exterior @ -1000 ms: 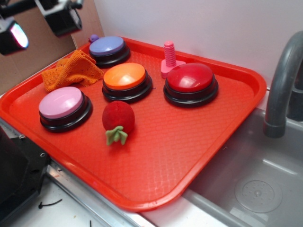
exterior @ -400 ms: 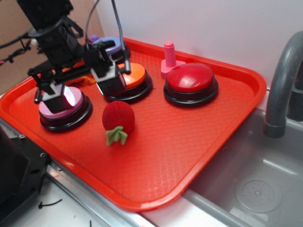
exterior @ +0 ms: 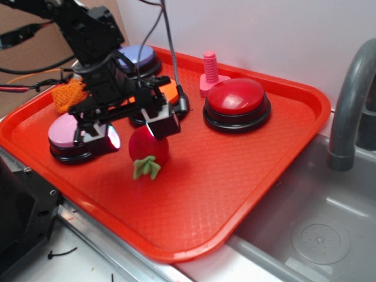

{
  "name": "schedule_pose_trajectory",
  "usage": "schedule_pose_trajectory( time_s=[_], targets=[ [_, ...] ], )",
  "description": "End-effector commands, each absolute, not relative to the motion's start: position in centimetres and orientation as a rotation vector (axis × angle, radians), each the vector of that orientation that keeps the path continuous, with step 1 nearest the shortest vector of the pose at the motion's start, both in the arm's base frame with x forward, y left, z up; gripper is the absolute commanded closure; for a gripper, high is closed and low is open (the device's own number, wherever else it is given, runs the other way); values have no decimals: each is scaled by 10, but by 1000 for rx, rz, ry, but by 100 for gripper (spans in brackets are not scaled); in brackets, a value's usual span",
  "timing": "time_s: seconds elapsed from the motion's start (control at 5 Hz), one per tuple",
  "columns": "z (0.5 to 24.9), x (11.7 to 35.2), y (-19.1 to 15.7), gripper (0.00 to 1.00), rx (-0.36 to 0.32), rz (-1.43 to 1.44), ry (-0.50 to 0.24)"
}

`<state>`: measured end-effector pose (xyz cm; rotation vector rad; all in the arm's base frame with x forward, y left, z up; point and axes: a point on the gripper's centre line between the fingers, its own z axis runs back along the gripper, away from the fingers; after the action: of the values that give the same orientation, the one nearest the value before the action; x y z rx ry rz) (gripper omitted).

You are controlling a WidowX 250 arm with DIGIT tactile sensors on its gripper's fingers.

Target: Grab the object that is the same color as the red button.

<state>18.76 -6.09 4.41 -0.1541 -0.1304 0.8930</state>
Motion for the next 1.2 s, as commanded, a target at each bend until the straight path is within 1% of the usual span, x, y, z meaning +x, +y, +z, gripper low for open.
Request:
schedule_pose_trajectory(
  time_s=[0.0, 0.2, 0.4, 0.6, 0.8, 1.0],
  targets=[
    [32, 210, -58, 16, -165, 904, -138],
    [35, 211, -59, 100, -145, 898, -150],
    [55, 212, -58, 100, -134, 804, -133],
    [93, 212, -52, 100, -136, 576, -25],
    [138, 201, -50, 100, -125, 384, -24],
    [177, 184, -45, 100, -97, 281, -15]
  ],
)
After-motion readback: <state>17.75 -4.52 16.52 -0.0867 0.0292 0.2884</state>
